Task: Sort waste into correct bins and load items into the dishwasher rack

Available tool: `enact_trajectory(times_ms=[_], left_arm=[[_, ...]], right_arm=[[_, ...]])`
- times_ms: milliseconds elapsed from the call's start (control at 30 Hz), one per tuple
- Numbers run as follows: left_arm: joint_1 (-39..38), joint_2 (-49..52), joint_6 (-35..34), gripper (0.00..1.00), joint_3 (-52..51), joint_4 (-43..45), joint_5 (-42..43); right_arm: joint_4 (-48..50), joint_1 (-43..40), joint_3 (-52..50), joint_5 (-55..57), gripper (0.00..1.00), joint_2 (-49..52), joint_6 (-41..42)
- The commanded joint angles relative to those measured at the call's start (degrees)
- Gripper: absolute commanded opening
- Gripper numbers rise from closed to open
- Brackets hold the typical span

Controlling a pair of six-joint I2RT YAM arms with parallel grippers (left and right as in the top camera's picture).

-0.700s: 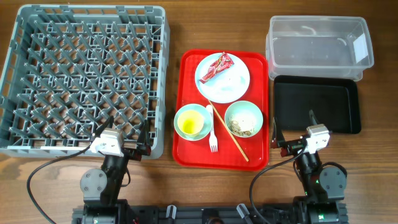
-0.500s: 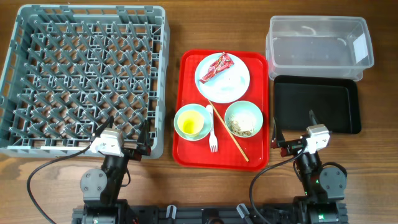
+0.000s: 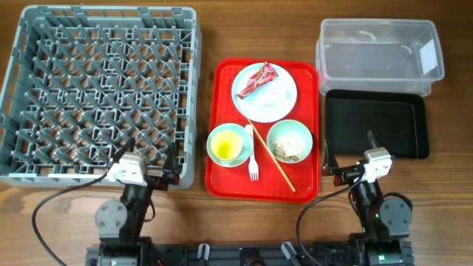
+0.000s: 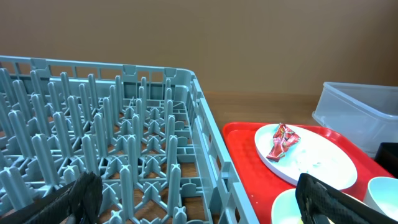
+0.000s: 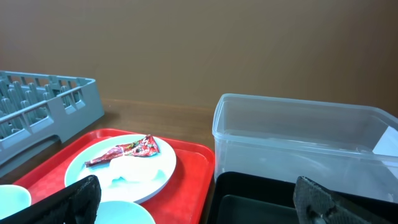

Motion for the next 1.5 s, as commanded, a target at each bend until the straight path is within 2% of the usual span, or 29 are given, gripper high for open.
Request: enact_trajectory(times_ms=[0, 667, 833, 967, 1100, 1267, 1467], left_arm=[[0.2, -0.4, 1.1, 1.0, -0.2, -0.2, 1.1], [0.2, -0.4, 1.1, 1.0, -0.2, -0.2, 0.9], [0.2, -0.4, -3.5, 1.0, -0.2, -0.2, 0.7], [0.2, 0.3, -6.5, 1.0, 1.5, -1.8, -0.4], [0.2, 5.8, -6.4, 1.0, 7.6, -5.2, -3.0], [0.2, 21.0, -6.4, 1.0, 18.6, -8.7, -3.6], [0.2, 39.9, -6.4, 1.0, 35.1, -21.9, -3.6]], right_arm=[[0.3, -0.1, -0.1, -0.9, 1.0, 0.0, -0.5], [0.3, -0.1, -0.1, -0.7, 1.0, 0.4, -0.3], [0.6, -0.1, 0.5, -0.7, 1.0, 0.6, 11.2], [-0.2, -0.1, 4.6, -0.5, 1.0, 4.1, 11.9], [-0.7, -0.1, 11.6, -1.0, 1.0, 15.3, 11.9], [-2.8, -0.1, 27.1, -5.6, 1.0, 37.5, 9.9], [-17.0, -0.1, 50.9, -14.7, 1.0, 64.1, 8.8]])
